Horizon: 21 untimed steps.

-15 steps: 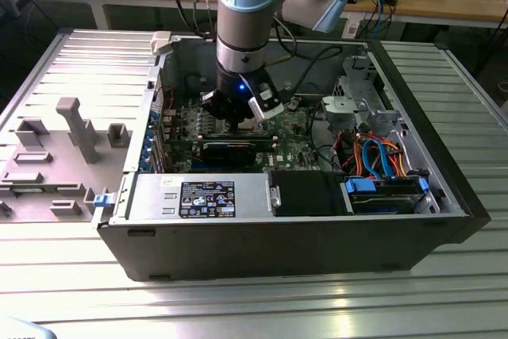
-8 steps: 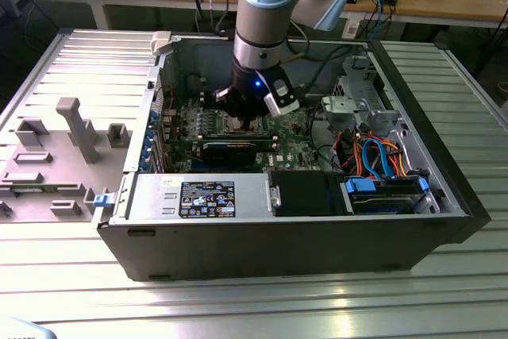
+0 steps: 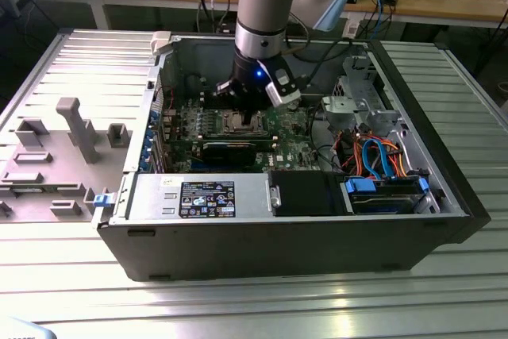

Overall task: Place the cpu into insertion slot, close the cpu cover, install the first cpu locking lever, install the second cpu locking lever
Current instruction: 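Install the second cpu locking lever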

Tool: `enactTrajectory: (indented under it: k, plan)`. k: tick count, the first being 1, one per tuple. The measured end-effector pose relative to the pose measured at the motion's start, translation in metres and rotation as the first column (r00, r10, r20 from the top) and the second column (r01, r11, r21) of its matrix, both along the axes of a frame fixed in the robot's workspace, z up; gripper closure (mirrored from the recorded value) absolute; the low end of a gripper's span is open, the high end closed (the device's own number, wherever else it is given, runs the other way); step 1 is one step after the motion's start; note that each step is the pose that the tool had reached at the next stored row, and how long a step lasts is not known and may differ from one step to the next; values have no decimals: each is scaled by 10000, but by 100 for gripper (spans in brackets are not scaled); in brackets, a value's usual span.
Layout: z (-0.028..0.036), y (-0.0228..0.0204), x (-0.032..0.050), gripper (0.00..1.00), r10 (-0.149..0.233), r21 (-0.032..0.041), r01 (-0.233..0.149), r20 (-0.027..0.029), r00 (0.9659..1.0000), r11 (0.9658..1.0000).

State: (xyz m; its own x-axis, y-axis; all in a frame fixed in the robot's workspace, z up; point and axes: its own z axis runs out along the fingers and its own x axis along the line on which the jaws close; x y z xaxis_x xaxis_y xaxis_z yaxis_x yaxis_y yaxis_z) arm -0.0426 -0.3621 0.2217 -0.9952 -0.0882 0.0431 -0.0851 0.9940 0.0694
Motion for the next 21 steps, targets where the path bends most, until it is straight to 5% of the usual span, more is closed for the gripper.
enactTrajectory:
  k: [10, 15, 21]
  plan:
    - [323, 1, -1, 89, -2, -1, 2, 0, 10000, 10000]
    - [404, 1, 0, 89, -2, 0, 2, 1, 10000, 10000]
    - [413, 1, 0, 89, -1, 0, 1, 1, 10000, 10000]
